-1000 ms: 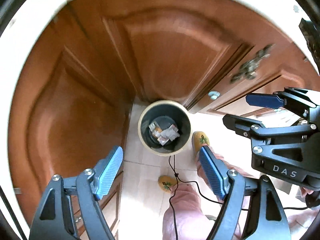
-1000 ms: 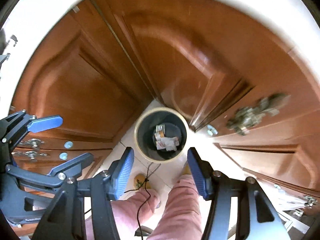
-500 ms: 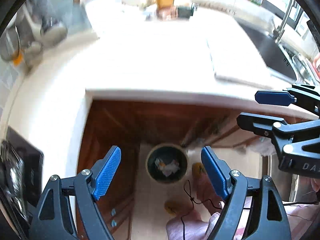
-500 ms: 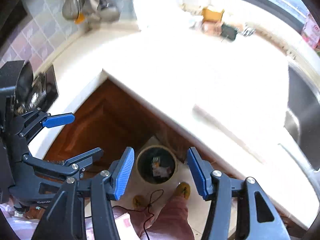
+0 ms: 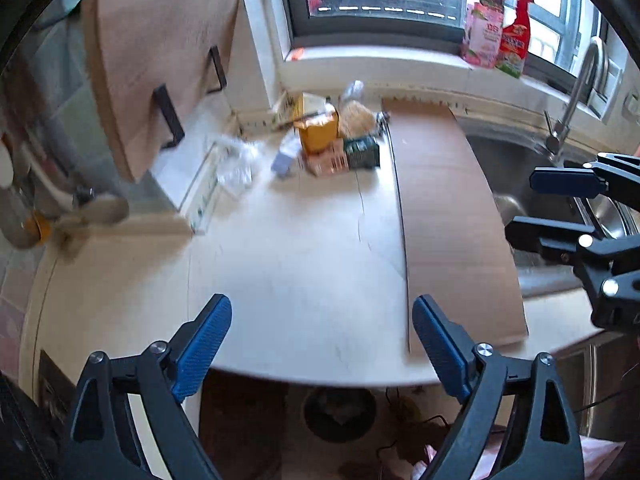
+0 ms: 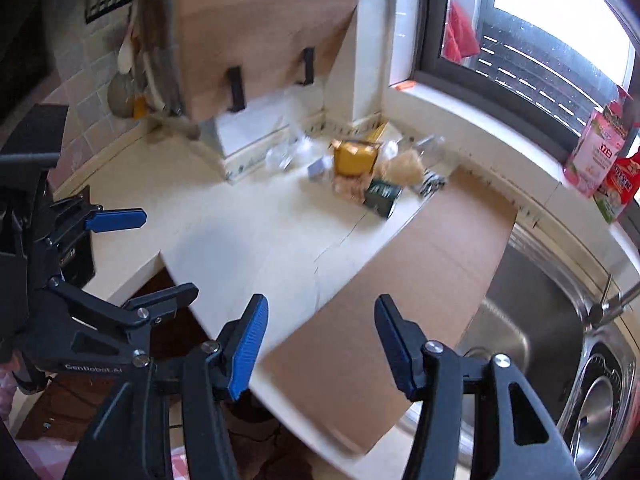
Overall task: Collect trash
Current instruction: 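Raise both tools back toward the counter trash pile, then grasp the yellow snack bag with the left tool while the right tool grasps the brown-green drink carton, then carry the snack bag and drink carton down over the floor bin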
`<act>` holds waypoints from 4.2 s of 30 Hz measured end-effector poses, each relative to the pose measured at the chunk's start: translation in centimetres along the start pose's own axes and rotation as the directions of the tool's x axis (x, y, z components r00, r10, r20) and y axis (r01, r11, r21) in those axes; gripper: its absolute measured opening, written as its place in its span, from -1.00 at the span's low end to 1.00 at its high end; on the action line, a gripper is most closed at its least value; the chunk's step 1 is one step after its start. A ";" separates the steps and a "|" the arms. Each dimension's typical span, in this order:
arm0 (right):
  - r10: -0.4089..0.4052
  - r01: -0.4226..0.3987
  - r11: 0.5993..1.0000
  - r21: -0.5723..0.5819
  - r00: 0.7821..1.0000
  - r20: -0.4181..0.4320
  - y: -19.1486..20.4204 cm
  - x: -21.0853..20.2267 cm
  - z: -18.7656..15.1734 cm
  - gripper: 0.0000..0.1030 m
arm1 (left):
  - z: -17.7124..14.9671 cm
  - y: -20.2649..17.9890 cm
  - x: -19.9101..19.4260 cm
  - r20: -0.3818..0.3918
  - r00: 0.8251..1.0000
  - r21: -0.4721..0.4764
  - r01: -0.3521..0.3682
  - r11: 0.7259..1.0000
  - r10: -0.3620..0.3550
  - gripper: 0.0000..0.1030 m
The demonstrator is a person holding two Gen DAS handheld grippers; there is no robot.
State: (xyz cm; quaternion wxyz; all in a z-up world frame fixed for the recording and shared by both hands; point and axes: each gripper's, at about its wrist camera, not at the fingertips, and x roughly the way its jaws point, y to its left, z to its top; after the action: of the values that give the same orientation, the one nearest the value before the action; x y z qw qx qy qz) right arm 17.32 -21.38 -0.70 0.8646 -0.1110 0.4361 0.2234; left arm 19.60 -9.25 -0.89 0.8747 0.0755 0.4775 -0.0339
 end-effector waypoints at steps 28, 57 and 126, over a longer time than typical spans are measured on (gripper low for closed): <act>0.218 -0.168 0.931 0.323 0.968 -0.126 -17.2 20.3 12.5 0.08 | 17.5 1.6 24.0 -0.038 0.997 0.106 0.068 0.992 -0.064 0.77; 0.275 -0.297 0.954 -0.045 0.925 -0.262 -9.7 27.5 13.8 0.08 | 8.5 6.5 15.8 -0.023 0.993 -0.144 0.112 0.983 -0.117 -0.71; 0.143 -0.158 0.987 -0.017 0.927 -0.348 16.3 8.0 -13.8 -0.17 | -22.8 2.7 3.7 -0.204 0.967 -0.126 0.130 0.983 -0.154 -0.71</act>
State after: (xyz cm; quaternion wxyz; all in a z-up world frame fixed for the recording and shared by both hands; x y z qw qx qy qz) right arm 3.83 -10.11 -15.26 0.7522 -0.1340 0.5833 0.2758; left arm 3.04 -2.75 -15.87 0.8166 -0.0047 0.5739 -0.0617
